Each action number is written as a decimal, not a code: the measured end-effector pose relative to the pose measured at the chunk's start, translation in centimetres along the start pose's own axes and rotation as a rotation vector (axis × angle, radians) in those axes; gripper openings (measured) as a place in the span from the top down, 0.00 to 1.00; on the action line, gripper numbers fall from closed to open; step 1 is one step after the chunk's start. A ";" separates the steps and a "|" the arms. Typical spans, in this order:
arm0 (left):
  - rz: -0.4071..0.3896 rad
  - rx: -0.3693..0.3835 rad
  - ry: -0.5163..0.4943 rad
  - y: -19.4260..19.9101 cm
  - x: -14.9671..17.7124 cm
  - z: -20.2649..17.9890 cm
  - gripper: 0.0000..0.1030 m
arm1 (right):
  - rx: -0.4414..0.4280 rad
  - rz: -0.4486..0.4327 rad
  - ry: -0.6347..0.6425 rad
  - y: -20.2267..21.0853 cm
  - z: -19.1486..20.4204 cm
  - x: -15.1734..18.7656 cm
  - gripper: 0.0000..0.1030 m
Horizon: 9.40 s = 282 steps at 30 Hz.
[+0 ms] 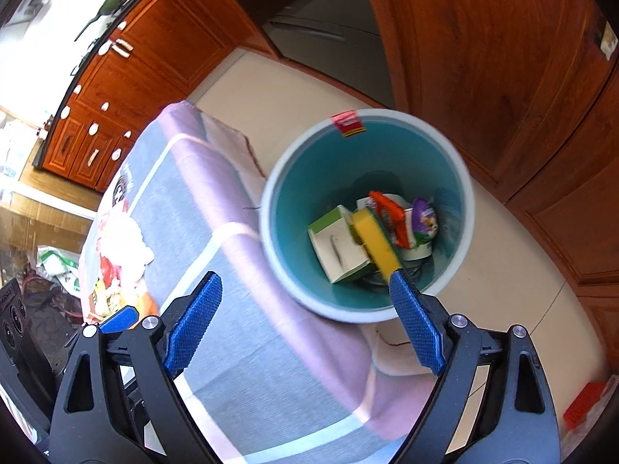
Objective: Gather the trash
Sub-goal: 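Return both tools to the table toward the orange peel and husks, then grasp the orange peel with the right tool while the left tool grasps a green husk strip, then carry the peel and husk strip over the bin and open both tools, then return both tools to the table toward the plastic bag and tissue, then grasp the clear plastic bag with the left tool while the right tool grasps the white tissue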
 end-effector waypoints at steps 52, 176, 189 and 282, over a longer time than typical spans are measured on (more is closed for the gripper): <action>0.003 -0.121 0.398 3.4 9.7 16.5 0.06 | -0.106 0.212 0.307 -13.2 16.4 7.5 0.64; 0.092 0.133 0.008 -6.1 -2.5 -6.3 0.10 | 0.091 0.006 -0.051 0.2 -5.5 -2.1 0.16; 0.013 0.084 0.106 0.1 1.5 0.9 0.07 | 0.074 -0.007 0.029 0.8 1.3 1.3 0.13; -0.067 -0.179 0.361 5.0 6.6 29.2 0.63 | 0.008 0.182 0.385 -20.2 23.8 1.9 0.88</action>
Point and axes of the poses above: each gripper's, at about its wrist camera, not at the fingertips, and y roughly against the way its jaws point, z to its left, x to its underside, the point moved 5 cm from there along -y, roughly the way its jaws point, and after that the axes turned 9 degrees about -x, right-handed, at the moved point
